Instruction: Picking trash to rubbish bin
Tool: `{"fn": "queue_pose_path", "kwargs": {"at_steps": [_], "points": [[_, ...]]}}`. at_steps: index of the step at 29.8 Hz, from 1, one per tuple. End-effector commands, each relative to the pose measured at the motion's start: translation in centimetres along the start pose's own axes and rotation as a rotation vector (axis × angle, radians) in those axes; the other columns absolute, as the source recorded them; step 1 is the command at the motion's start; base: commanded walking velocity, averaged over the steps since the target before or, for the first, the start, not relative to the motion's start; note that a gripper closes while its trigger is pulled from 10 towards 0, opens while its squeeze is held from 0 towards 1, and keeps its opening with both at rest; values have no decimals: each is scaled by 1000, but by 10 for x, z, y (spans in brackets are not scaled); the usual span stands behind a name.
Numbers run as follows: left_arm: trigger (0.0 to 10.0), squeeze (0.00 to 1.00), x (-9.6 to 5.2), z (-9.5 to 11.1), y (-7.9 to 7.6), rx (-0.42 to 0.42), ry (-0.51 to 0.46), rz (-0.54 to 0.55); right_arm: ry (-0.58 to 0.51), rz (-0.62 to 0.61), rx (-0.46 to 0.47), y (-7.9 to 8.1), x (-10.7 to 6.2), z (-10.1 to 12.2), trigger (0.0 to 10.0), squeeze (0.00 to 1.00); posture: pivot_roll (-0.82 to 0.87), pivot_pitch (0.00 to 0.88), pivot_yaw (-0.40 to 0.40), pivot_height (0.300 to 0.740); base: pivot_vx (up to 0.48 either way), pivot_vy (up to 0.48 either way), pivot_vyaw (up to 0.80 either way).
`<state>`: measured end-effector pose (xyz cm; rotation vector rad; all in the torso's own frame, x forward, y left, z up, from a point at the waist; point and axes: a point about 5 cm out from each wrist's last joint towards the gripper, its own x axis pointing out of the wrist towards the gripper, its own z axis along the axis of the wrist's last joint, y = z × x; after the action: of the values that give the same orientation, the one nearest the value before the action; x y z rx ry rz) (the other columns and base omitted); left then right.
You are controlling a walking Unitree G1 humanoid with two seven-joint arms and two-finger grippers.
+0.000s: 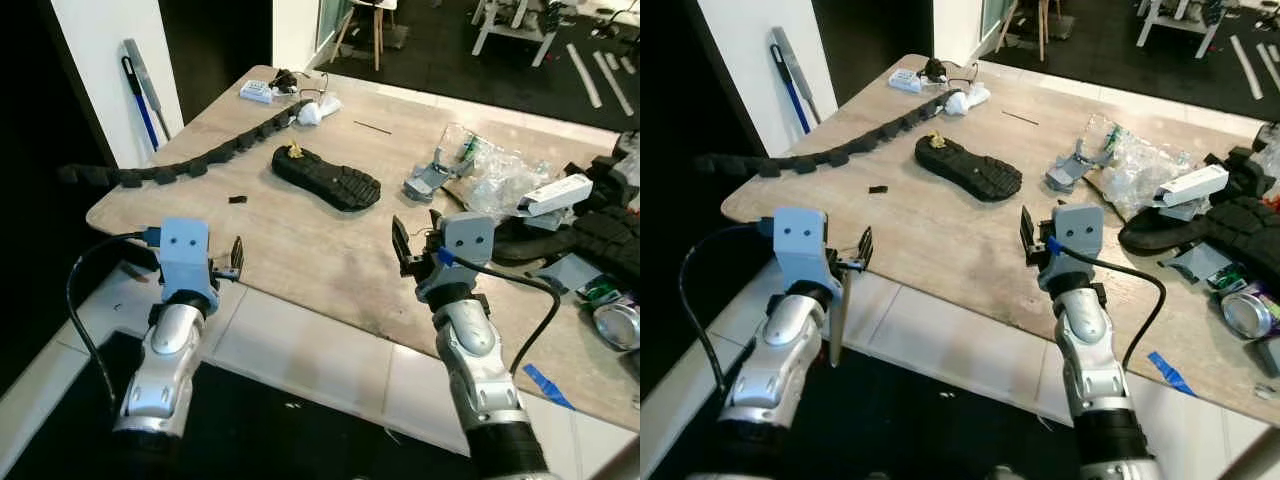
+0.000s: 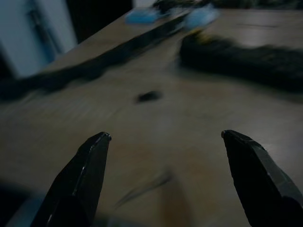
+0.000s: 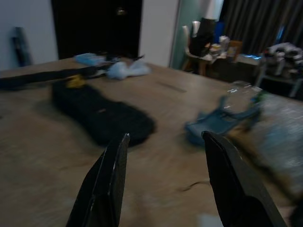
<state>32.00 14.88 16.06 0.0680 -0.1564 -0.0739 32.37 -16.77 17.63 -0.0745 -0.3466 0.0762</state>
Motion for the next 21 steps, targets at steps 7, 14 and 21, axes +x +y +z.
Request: {"fn": "queue_pose_path", "kwargs": {"at_steps": [7, 14, 21], "points": [[10000, 0, -2, -5, 4, 24, 15, 2, 17, -6, 20, -4, 1, -2, 10000, 0, -5, 127, -34, 740, 293, 0, 0], [10000, 0, -3, -5, 4, 25, 15, -1, 20, -5, 26, -4, -1, -3, 10000, 0, 0, 119, -35, 740, 293, 0, 0], [10000, 0, -2, -4, 5, 29, 13, -3, 17, -4, 29, -4, 1, -3, 10000, 0, 2, 114, -35, 740, 296, 0, 0]]}}
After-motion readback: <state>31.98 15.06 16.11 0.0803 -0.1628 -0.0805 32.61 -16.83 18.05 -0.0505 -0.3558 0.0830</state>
